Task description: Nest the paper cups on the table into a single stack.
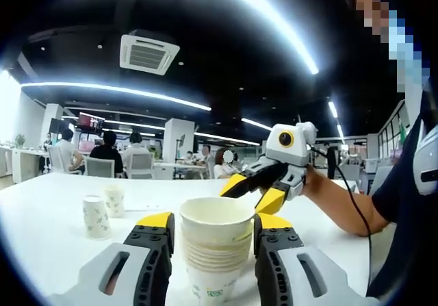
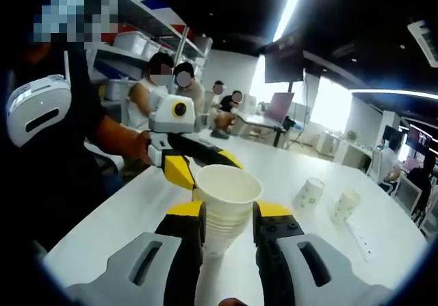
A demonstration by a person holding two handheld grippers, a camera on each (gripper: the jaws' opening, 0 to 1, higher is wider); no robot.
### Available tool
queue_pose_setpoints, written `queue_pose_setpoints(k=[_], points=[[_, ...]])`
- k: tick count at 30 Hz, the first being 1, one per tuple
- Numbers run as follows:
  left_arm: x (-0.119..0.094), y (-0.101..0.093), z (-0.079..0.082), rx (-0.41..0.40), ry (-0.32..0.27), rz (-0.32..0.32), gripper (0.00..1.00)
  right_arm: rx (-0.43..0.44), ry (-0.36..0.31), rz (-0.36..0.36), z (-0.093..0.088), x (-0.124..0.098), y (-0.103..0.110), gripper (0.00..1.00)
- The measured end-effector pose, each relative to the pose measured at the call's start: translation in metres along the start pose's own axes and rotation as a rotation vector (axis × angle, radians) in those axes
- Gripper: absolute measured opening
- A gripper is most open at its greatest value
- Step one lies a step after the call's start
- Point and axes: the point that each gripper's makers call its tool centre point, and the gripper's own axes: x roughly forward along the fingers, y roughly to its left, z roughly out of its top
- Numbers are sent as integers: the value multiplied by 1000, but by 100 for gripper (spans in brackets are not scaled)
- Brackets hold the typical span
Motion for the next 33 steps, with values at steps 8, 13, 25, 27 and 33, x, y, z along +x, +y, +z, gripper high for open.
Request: queue_pose_setpoints(k=[8,13,25,27,33], points=[[-4,2,-6,4,20,1,49,1,8,1,-1,0,0,30],[-6,6,-10,1,30,6,49,-2,26,3,-6,0,0,30],[-5,4,-20,-4,60,-7,49,-2,59,37,-16,4,7,37],[-5,3,-20,0,63,-7,49,-1,67,36,-18,5,7,38],[-5,3,-23,4,73,-3,49,12,91,39,-26,9,7,38]])
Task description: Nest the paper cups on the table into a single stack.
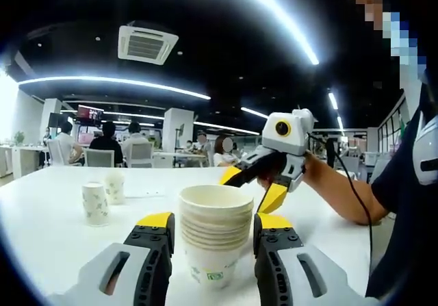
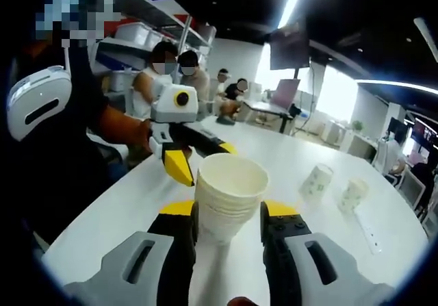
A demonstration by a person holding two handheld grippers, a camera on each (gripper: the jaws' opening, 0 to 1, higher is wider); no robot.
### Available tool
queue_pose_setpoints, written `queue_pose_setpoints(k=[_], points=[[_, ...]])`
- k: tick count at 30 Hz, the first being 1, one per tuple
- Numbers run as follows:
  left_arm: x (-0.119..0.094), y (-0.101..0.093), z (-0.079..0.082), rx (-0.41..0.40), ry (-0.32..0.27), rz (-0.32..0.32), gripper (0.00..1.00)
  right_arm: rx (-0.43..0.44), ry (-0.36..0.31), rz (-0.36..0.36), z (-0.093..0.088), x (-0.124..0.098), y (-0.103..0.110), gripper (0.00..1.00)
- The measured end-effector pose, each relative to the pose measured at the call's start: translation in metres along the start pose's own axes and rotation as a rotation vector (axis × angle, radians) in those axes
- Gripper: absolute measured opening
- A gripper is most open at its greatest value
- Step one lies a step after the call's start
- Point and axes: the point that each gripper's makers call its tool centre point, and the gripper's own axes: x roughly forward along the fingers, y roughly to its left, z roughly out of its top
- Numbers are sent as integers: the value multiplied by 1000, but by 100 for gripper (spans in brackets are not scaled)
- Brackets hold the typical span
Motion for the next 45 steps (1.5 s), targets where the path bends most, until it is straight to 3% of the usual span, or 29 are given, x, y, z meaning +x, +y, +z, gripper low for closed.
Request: queue_pose_setpoints(k=[6,31,45], points=[[1,0,-4,4,21,1,44,-2,19,-2,-5,4,0,38],[14,-17,-4,11,7,0,43,9,5,-62,-6,2,-10,35],[25,2,0,-9,-28,-6,43,16,-6,-116,-4,-1,-16,35]])
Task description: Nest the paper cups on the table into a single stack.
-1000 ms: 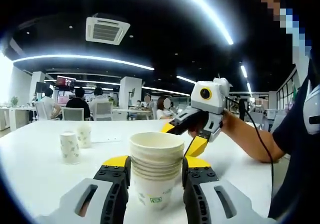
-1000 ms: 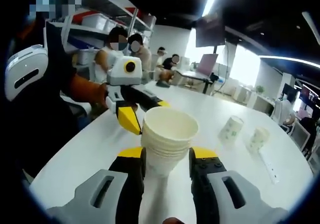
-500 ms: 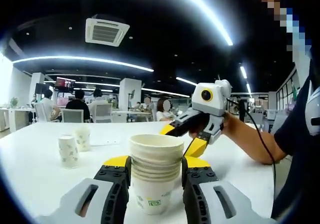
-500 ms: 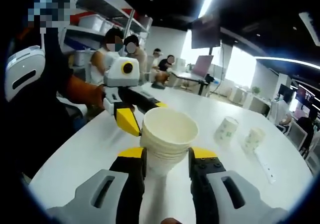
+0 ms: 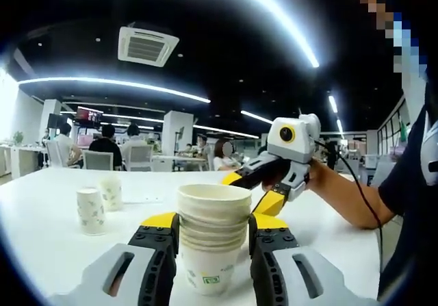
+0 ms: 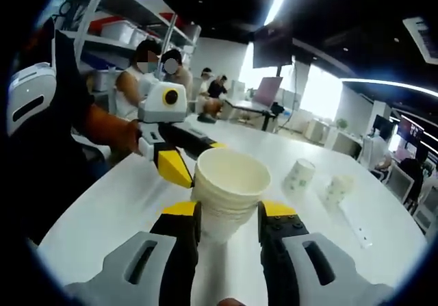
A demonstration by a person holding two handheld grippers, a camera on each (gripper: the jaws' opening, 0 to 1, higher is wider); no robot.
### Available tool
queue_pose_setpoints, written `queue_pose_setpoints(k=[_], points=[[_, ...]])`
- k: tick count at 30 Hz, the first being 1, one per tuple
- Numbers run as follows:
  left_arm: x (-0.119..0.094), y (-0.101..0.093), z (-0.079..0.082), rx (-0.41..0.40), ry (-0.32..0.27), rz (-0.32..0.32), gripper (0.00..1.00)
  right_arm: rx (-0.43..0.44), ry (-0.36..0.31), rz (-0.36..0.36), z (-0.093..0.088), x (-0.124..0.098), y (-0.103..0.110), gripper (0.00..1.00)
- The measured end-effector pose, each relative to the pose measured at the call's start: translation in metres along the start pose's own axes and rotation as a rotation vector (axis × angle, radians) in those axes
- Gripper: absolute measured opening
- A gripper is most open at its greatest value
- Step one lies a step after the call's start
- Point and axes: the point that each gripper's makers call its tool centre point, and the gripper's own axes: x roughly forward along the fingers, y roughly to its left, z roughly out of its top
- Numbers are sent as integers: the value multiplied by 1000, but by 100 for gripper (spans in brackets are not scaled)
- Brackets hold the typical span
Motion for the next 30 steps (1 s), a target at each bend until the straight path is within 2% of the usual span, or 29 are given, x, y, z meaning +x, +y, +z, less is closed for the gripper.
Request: queue_pose_setpoints(k=[3,10,16,21,30], points=[[2,4,0,-5,-9,-1,43,2,-4,-8,0,0,-4,35],[5,-8,-4,-2,-3,-4,43,6,3,-6,-3,1,-4,35],[4,4,-4,-2,-1,-4,43,13,3,-5,-4,2,-7,35],[4,-1,-7,16,18,-1,44,10,8,1,-5,2,-6,34],[-3,18,-12,15,43,17,45,0,15,9,-6,0,-4,35]])
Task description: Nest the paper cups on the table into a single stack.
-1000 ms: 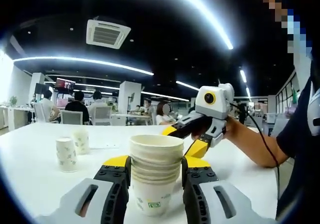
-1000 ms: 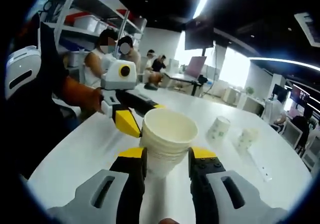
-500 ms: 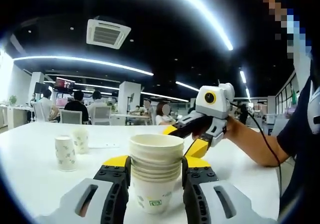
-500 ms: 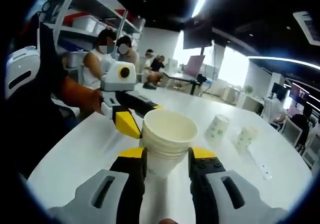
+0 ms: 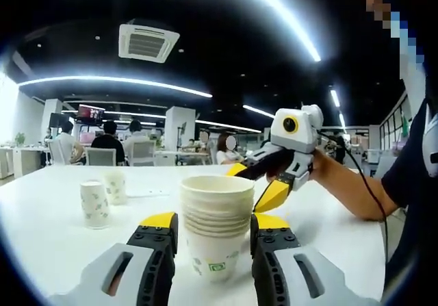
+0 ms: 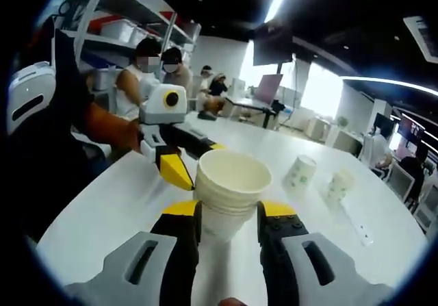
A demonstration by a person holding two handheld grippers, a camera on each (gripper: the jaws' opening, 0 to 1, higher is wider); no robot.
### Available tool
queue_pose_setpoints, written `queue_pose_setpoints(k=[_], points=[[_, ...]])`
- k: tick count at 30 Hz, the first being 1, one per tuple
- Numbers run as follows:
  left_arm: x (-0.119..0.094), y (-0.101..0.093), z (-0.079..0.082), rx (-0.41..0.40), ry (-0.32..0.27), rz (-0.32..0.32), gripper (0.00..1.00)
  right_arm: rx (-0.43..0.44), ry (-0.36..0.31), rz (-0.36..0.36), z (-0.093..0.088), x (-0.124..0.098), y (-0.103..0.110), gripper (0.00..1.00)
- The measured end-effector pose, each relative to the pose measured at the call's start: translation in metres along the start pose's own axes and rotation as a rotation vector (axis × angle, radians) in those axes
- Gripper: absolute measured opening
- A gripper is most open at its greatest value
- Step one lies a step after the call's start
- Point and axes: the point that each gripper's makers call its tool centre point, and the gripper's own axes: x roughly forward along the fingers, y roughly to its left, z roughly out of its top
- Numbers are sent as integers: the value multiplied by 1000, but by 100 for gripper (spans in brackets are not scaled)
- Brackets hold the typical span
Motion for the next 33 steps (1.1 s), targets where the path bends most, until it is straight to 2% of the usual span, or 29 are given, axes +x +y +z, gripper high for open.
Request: queue_pose_setpoints(k=[6,16,23,26,33], points=[[1,-10,-2,6,5,-2,45,-2,11,5,-2,0,3,36],[0,-8,-6,7,16,2,47,7,37,18,-10,3,7,38],[0,-9,-11,10,33,2,48,20,49,20,-15,7,3,38],[0,-4,-11,15,38,2,47,20,55,24,-17,8,-1,38],[2,-5,-12,17,46,-9,43,24,59,18,-19,9,-8,36]])
